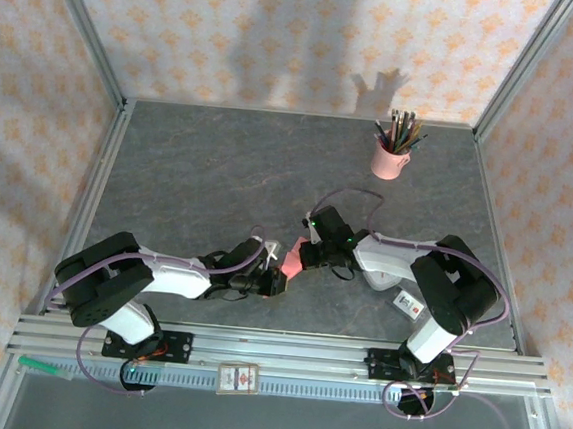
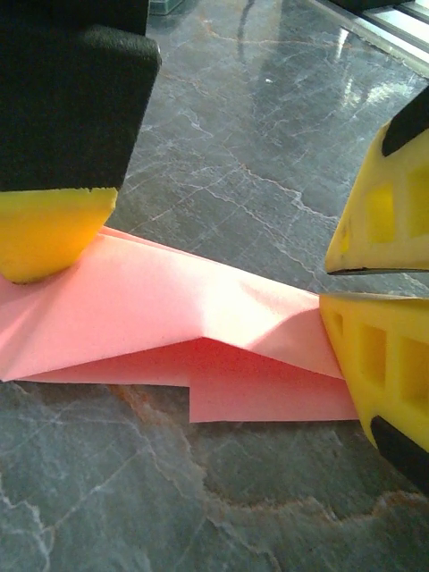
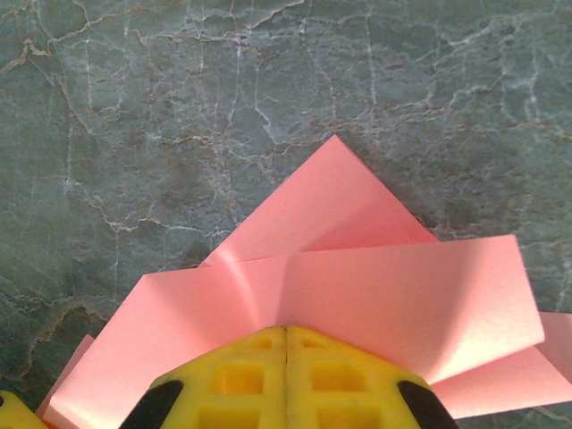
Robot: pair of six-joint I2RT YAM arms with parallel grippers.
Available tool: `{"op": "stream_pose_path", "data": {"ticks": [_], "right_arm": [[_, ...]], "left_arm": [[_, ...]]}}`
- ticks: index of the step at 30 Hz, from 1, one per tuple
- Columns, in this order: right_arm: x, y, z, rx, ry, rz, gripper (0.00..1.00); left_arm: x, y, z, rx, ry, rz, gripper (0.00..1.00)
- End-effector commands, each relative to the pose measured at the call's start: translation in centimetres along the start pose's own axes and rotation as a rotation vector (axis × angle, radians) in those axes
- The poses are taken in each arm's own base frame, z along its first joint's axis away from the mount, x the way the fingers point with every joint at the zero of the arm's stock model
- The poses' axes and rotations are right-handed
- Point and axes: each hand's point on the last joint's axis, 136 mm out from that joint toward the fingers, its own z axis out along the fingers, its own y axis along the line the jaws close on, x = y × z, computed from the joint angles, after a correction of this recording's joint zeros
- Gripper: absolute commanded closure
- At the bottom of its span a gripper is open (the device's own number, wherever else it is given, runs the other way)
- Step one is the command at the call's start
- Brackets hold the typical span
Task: Fold a paper plane with a square sheet of paper (pick it up from the middle)
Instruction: Perform the fifth fold on the wing at the bottom-center of the table.
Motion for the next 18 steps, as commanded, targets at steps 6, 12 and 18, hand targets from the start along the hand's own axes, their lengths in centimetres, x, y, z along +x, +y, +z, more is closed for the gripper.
{"op": "stream_pose_path", "data": {"ticks": [6,12,18], "right_arm": [[1.9,-1.9,0.7,0.088,0.087,0.021,0.97],[-1.8,2.0,-0.8,-0.056,0.033,0.010,0.94],[-3.4,3.4,-2.9,-0.082,0.010,-0.008,0.93]], "left_arm": [[3.5,4.7,0.0,-0.143,0.084,-0.069,0.85],[4.3,5.7,0.3,-0.171,0.112,-0.082,0.87],[4.6,6.0,0.4,-0.180,0.123,-0.090,0.88]]}}
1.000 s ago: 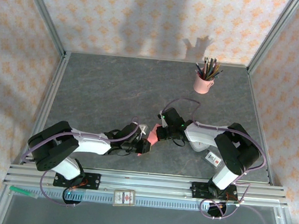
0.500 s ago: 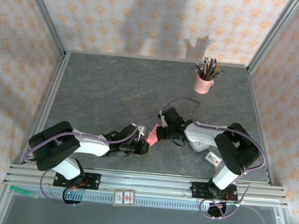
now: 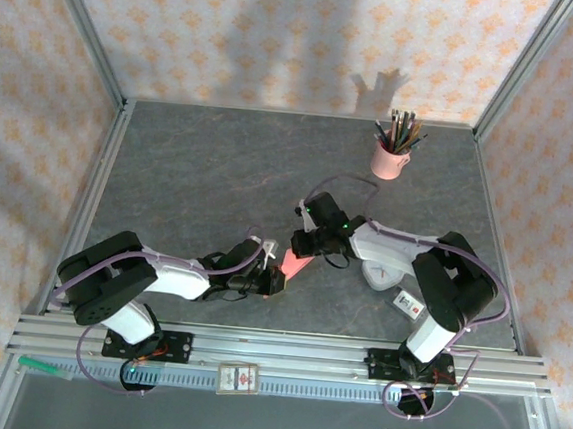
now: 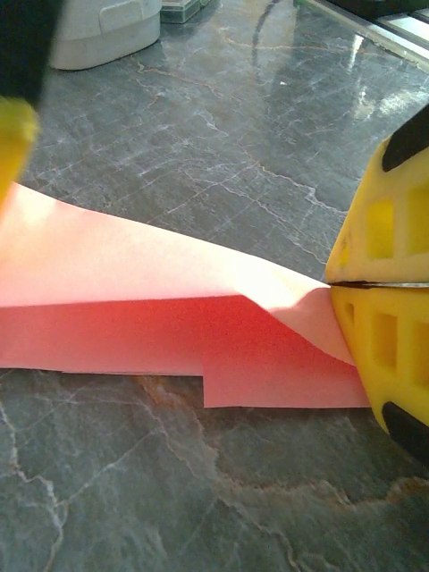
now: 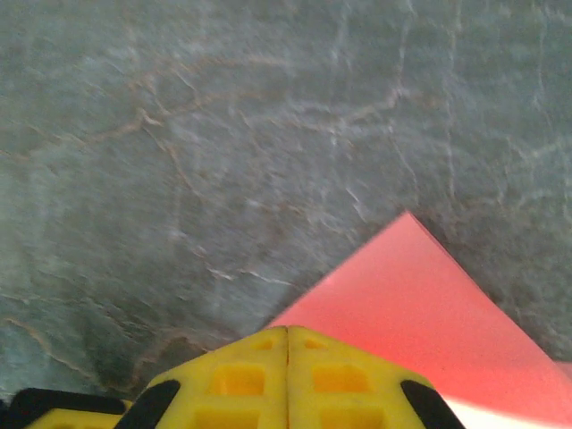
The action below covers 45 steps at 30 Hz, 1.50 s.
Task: Fold a paper plane with a square sheet of paper (pick it up from the middle)
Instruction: Perform the fifth fold on the wing at the bottom-center of the table.
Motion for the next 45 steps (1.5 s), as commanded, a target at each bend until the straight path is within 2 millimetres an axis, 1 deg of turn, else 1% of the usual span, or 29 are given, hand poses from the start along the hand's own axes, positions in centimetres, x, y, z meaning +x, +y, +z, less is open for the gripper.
{"op": "stream_pose_path", "data": {"ticks": [1,4,8,10,15,17,21,31,41,45], "right_arm": [[-0.2,0.5,-1.8,0.001,0.005,-0.005,0.93],[0.1,1.0,-2.7,-0.017,-0.002,0.007,0.93],[1.8,2.0,-2.9,-0.108,0.022,0.070,0.93],[2.4,2.0,-3.2,-0.126,0.009,0.090,0.93],[2.2,1.9,-4.9,-0.132,-0.080,0.108,0.93],[2.5,2.1,-5.1,-0.157,-0.087,0.117,0.93],[4.0,2.6,-3.9,-0.230,-0.061,0.161,0.93],[4.7,3.8,-1.4,-0.290,-0.017,0.173,0.94],[4.5,4.0,0.4,-0.296,0.010,0.160,0.95],[4.3,4.0,0.6,-0.293,0.013,0.150,0.95]], "left_arm": [[4.6,5.7,0.0,-0.197,0.144,-0.064,0.88],[4.6,5.7,0.0,-0.198,0.145,-0.069,0.88],[4.7,5.8,0.0,-0.202,0.149,-0.073,0.89],[4.7,5.9,0.0,-0.202,0.145,-0.077,0.89],[4.7,5.8,0.0,-0.196,0.145,-0.085,0.89],[4.6,5.7,0.0,-0.193,0.142,-0.087,0.89],[4.5,5.7,-0.1,-0.191,0.138,-0.089,0.89],[4.5,5.5,0.0,-0.188,0.143,-0.082,0.89],[4.5,5.6,0.0,-0.191,0.146,-0.083,0.89],[4.6,5.8,-0.1,-0.197,0.145,-0.085,0.89]]}}
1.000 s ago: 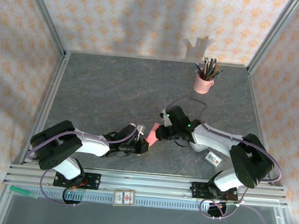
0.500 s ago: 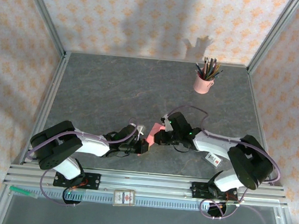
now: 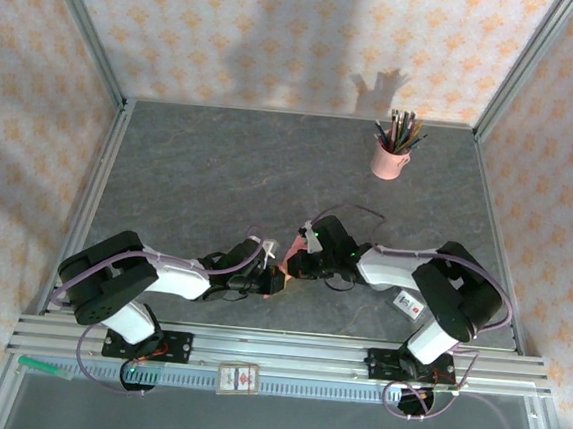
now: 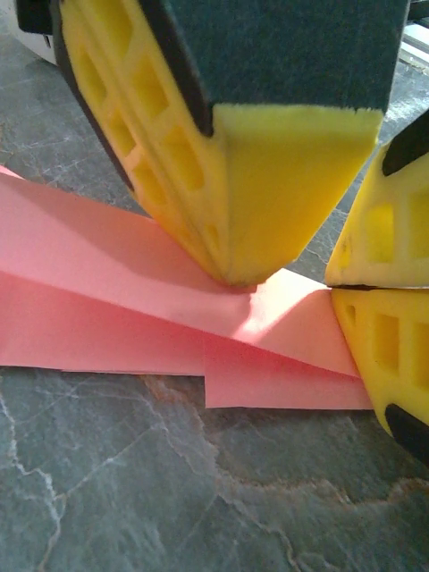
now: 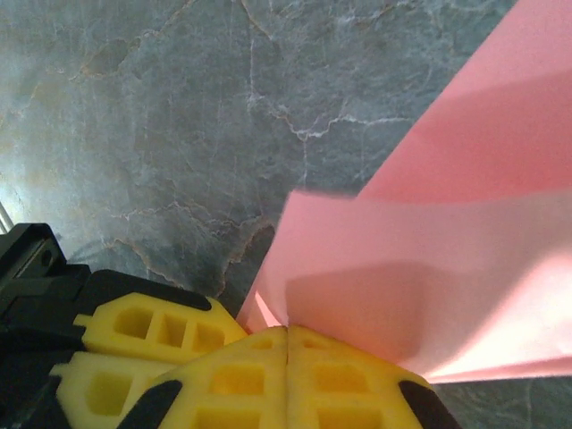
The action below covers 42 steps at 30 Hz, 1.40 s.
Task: Fold a paper plane with a square sheet of paper (pick it up from the middle)
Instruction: Perform the fifth fold on the wing at the bottom-center of the table.
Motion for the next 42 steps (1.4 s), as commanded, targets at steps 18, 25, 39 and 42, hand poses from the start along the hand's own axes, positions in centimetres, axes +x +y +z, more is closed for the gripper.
{"op": "stream_pose_path", "data": {"ticks": [18,25,39,42], "right_arm": [[-0.7,-2.4,1.5,0.080,0.021,-0.049,0.96],[-1.2,-3.4,1.1,0.089,0.016,-0.043,0.96],[-2.4,-5.5,0.1,0.112,-0.007,-0.032,0.96],[-2.8,-5.9,-0.2,0.113,-0.019,-0.023,0.96]], "left_arm": [[5.1,6.4,-0.2,-0.213,0.158,-0.069,0.90],[5.6,6.9,-0.4,-0.220,0.170,-0.087,0.95],[6.7,7.7,-0.8,-0.222,0.192,-0.112,1.00],[6.6,7.7,-0.8,-0.225,0.191,-0.112,1.00]]}}
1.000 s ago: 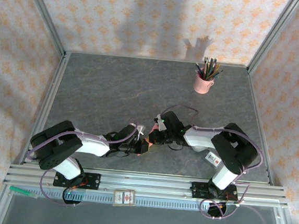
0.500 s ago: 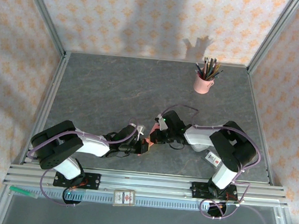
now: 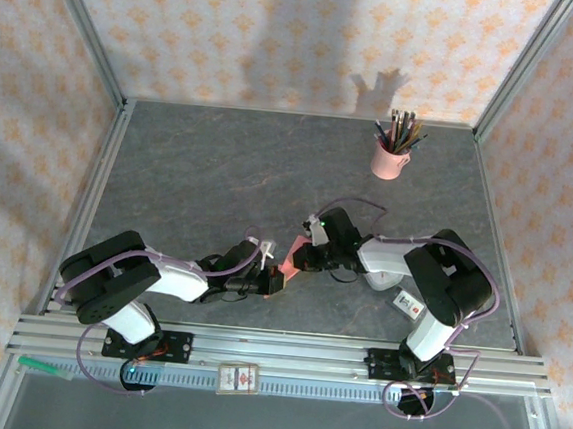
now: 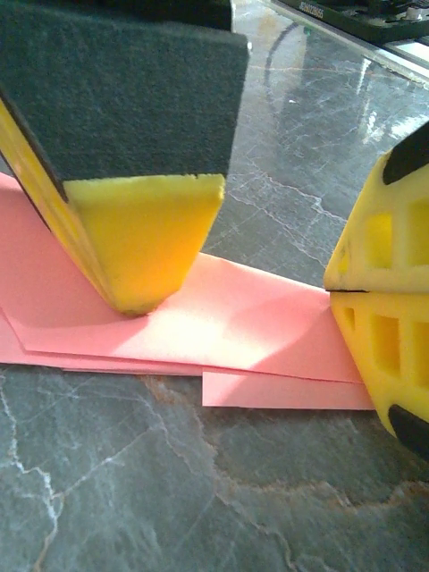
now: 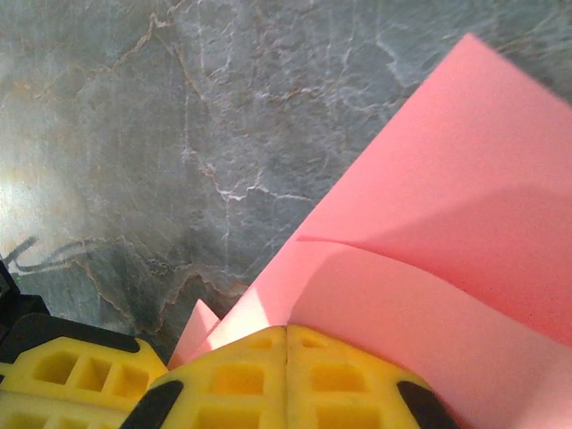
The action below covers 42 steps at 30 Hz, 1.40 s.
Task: Fold a paper plane with a square sheet of paper (pick it up from the middle)
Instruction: Perform the fifth fold on the wing at the bottom-center of the table.
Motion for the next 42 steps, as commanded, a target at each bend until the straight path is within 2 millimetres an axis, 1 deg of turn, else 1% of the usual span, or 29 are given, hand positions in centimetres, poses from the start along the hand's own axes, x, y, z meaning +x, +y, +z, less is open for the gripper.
{"op": "stream_pose_path", "data": {"ticks": [1,11,17,22,25,27,29,31,35,38,42], "right_arm": [[-0.8,-3.1,-0.4,0.103,-0.029,0.022,0.96],[-3.1,-5.6,-2.3,0.136,-0.107,0.073,0.96],[-3.9,-8.4,-2.9,0.203,-0.138,0.145,0.97],[-5.1,-10.7,-4.1,0.259,-0.185,0.207,0.97],[-6.2,-11.4,-5.0,0.274,-0.220,0.229,0.97],[-7.0,-11.3,-5.6,0.273,-0.238,0.226,0.97],[-7.8,-10.4,-6.2,0.249,-0.257,0.209,0.97],[-8.5,-8.5,-6.8,0.186,-0.278,0.184,0.96],[-8.8,-4.7,-8.5,0.142,-0.325,0.106,0.95],[-8.0,-2.2,-9.0,0.121,-0.344,0.058,0.94],[-6.1,0.4,-8.0,0.071,-0.316,0.023,0.94]], "left_arm": [[6.4,7.7,-1.1,-0.260,0.204,-0.090,1.00],[6.4,7.8,-1.3,-0.262,0.204,-0.091,1.00],[6.1,7.5,-1.3,-0.258,0.199,-0.086,1.00],[6.0,7.3,-1.4,-0.254,0.195,-0.085,1.00],[5.9,7.2,-1.3,-0.252,0.191,-0.084,1.00],[5.8,7.1,-1.2,-0.250,0.190,-0.083,1.00],[5.5,6.9,-1.1,-0.247,0.186,-0.081,1.00],[5.4,6.7,-1.0,-0.244,0.184,-0.081,1.00],[5.2,6.6,-1.0,-0.242,0.178,-0.083,1.00],[4.9,6.3,-0.9,-0.236,0.173,-0.086,1.00],[4.7,6.1,-0.8,-0.232,0.167,-0.087,1.00]]}}
